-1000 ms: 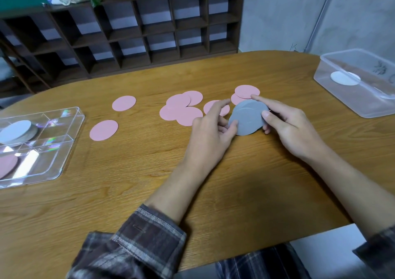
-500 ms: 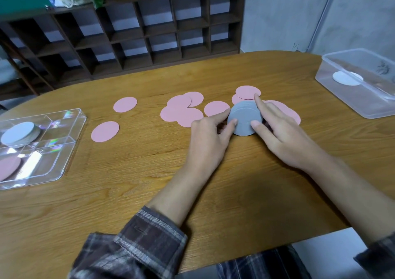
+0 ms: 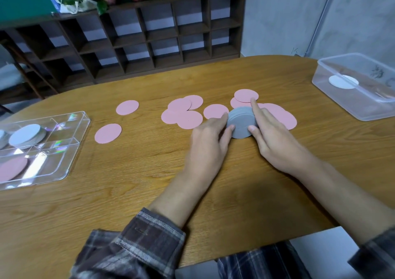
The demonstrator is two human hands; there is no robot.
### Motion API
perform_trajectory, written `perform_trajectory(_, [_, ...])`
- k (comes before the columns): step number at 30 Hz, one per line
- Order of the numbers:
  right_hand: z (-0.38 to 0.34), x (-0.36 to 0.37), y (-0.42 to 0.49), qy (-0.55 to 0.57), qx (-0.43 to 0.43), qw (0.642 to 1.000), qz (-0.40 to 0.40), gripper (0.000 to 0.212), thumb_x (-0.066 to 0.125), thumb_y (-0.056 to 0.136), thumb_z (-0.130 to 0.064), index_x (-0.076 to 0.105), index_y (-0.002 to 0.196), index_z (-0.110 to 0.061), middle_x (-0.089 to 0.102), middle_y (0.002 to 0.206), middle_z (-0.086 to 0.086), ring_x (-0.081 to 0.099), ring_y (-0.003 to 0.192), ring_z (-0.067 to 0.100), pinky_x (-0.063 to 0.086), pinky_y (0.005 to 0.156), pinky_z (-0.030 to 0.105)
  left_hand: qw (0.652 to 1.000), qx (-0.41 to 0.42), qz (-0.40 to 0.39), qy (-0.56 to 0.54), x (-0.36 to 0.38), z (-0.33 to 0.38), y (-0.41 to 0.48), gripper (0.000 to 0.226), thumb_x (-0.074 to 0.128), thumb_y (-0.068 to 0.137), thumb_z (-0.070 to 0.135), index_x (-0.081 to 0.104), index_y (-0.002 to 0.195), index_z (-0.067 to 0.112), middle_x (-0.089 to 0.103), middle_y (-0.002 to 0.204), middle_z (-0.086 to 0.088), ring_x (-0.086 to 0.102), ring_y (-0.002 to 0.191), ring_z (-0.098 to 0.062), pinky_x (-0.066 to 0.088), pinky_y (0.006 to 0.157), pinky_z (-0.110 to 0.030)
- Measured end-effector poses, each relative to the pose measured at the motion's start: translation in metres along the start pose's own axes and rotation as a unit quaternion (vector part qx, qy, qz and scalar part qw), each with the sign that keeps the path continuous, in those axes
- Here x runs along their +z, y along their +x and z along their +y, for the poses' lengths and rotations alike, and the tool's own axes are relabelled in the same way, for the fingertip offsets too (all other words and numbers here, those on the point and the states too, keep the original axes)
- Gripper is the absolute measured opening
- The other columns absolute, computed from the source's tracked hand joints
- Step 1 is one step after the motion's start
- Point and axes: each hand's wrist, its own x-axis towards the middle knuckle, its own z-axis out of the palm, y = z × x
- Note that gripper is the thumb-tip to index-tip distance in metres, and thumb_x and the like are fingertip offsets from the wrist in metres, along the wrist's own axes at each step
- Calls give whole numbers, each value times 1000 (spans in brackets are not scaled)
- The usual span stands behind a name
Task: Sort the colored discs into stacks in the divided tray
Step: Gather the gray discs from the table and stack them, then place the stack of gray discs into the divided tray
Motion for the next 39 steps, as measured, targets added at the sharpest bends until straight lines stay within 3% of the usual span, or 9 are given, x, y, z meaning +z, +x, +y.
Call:
perform_trajectory(5, [-2, -2, -4, 10, -4, 1000, 28, 58, 41, 109, -24, 20, 162, -13, 54, 129, 6, 47, 120, 17, 29, 96, 17, 996, 27, -21, 78, 5, 2, -4, 38, 49, 108, 25, 61, 138, 4, 73, 111, -9, 68, 94, -30, 56, 74, -44])
perform_trajectory(8, [-6, -7, -6, 40, -16, 998, 50, 48, 48, 107, -21, 41, 154, -14, 59, 138, 2, 50, 127, 12, 29, 101, 10, 1000, 11, -5, 14, 0, 0, -3, 32, 57, 105, 22, 69, 130, 6, 77, 106, -6, 69, 90, -22, 55, 81, -39])
perform_trajectory(11, [-10, -12, -8, 72, -9, 997, 35, 44, 52, 105, -22, 48, 149, -19, 58, 141, -7, 53, 126, 6, 36, 106, 15, 996, -52, 5, -79, -13, 3, -4, 24, 72, 97, 17, 76, 120, 12, 79, 102, 5, 69, 89, 0, 51, 84, -13])
perform_trajectory(13, [-15, -15, -10, 102, 6, 995, 22, 43, 55, 104, -22, 49, 147, -20, 61, 133, -9, 57, 115, -5, 38, 97, 5, 986, -100, -14, -136, -22, 4, -8, 27, 78, 92, 14, 77, 120, 15, 77, 96, 12, 70, 85, 3, 47, 80, -4])
perform_trajectory(16, [-26, -13, -13, 152, 17, 988, 6, 35, 60, 102, -17, 56, 136, -19, 67, 121, -8, 58, 107, -16, 40, 88, -1, 975, -128, -38, -180, -38, -2, -15, 24, 81, 89, 14, 79, 113, 17, 79, 94, 7, 70, 79, 1, 52, 77, -10])
perform_trajectory(23, [-72, -4, -9, 143, -34, 989, -6, 30, 70, 96, -23, 64, 124, -27, 67, 106, -11, 63, 88, 7, 48, 69, 17, 973, -129, -55, -181, -98, -23, -33, 19, 84, 85, 16, 75, 101, 21, 76, 89, 4, 68, 75, -7, 53, 70, -20])
perform_trajectory(29, [-129, 27, 10, 125, -94, 987, -26, 30, 71, 95, -25, 63, 124, -29, 64, 99, -16, 59, 81, 7, 41, 65, 11, 982, -133, -33, -133, -160, -58, -57, 20, 84, 86, 26, 73, 103, 28, 77, 86, 1, 73, 80, -22, 61, 78, -42])
perform_trajectory(36, [-204, 74, 42, 164, -128, 977, -52, 27, 74, 92, -27, 65, 117, -30, 70, 95, -12, 60, 77, 9, 40, 66, 11, 987, -145, -5, -74, -245, -94, -77, 21, 83, 87, 25, 71, 103, 23, 76, 87, 7, 64, 69, -4, 53, 71, -20])
perform_trajectory(39, [-239, 92, 57, 169, -140, 973, -65, 25, 74, 91, -26, 66, 114, -29, 71, 92, -12, 59, 74, 8, 40, 65, 9, 985, -166, 2, -53, -280, -112, -85, 21, 82, 88, 30, 69, 104, 28, 77, 84, 7, 60, 68, -6, 54, 71, -26])
